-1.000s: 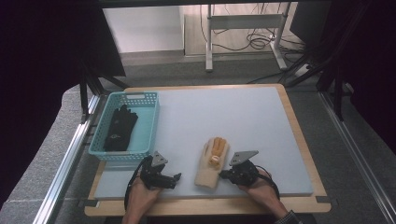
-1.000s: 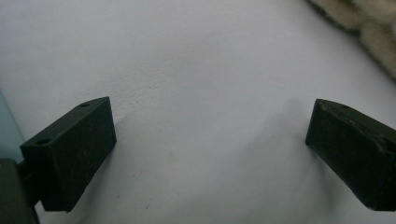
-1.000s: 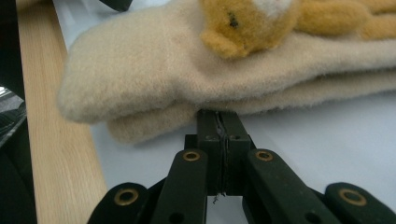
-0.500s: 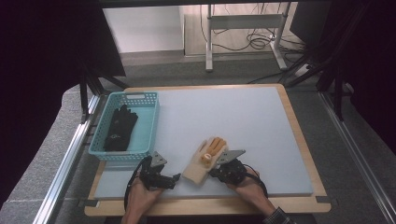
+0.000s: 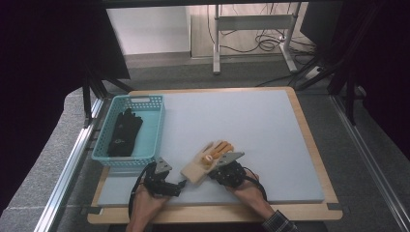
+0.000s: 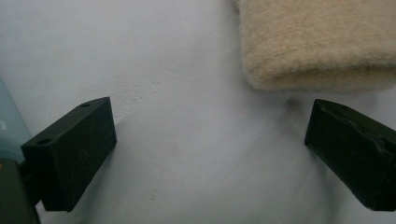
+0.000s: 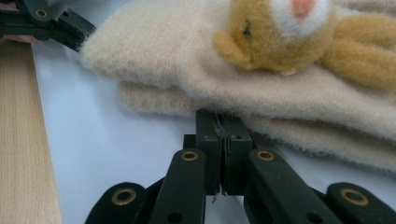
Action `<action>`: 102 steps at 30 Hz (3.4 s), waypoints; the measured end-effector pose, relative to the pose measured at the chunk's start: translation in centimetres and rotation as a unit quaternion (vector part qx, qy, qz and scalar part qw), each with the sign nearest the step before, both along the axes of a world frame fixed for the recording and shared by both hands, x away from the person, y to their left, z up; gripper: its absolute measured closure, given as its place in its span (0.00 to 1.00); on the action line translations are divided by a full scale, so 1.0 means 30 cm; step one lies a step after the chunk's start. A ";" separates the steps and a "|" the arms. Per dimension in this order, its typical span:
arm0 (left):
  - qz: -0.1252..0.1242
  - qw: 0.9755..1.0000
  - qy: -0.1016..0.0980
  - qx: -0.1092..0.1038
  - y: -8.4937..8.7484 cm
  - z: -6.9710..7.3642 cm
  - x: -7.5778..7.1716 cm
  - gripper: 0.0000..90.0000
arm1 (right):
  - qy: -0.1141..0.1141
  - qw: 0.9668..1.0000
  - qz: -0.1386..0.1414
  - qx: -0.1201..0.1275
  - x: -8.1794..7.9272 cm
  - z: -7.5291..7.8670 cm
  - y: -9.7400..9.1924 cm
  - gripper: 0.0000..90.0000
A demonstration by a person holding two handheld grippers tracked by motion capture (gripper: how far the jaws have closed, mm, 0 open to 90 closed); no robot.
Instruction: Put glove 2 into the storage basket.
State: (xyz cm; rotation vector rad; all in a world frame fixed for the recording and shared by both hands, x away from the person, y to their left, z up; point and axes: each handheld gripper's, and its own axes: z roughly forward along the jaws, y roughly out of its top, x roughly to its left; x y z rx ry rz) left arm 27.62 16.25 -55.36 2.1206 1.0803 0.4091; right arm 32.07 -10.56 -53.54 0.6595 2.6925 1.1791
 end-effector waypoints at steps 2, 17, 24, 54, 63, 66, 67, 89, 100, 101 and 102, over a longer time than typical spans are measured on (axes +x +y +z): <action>0.001 1.000 -0.001 -0.001 0.000 -0.001 -0.001 0.03 | 0.000 1.000 0.000 0.001 0.000 0.000 0.000 0.96; 0.006 1.000 -0.005 -0.007 0.000 -0.005 -0.005 0.03 | -0.030 0.999 -0.023 0.006 -0.028 0.047 -0.111 0.82; 0.007 1.000 -0.004 -0.007 0.000 -0.005 -0.005 0.03 | -0.045 0.997 -0.062 0.004 -0.020 0.070 -0.214 0.66; 0.010 1.000 -0.003 -0.010 -0.003 -0.006 -0.005 0.02 | -0.042 0.978 -0.203 -0.029 0.079 0.013 -0.499 0.20; 0.010 1.000 0.004 -0.004 -0.006 0.005 -0.001 0.03 | -0.043 0.978 -0.204 -0.029 0.078 0.012 -0.499 0.20; -0.002 1.000 0.009 -0.007 -0.009 0.020 -0.006 0.04 | -0.043 0.978 -0.204 -0.029 0.078 0.012 -0.499 0.20; -0.005 1.000 0.005 -0.005 -0.010 0.028 -0.011 0.04 | -0.043 0.978 -0.204 -0.028 0.078 0.012 -0.499 0.20; -0.103 0.994 0.030 -0.005 -0.168 0.233 0.067 0.02 | -0.043 0.978 -0.204 -0.029 0.078 0.012 -0.500 0.20; -0.094 0.993 0.063 0.044 -0.312 0.156 0.206 0.00 | -0.043 0.978 -0.204 -0.028 0.078 0.012 -0.500 0.20; -0.091 0.993 0.064 0.049 -0.318 0.148 0.212 0.00 | -0.043 0.978 -0.204 -0.029 0.078 0.012 -0.501 0.20; -0.091 0.993 0.064 0.049 -0.318 0.148 0.212 0.00 | -0.043 0.978 -0.204 -0.029 0.078 0.012 -0.501 0.20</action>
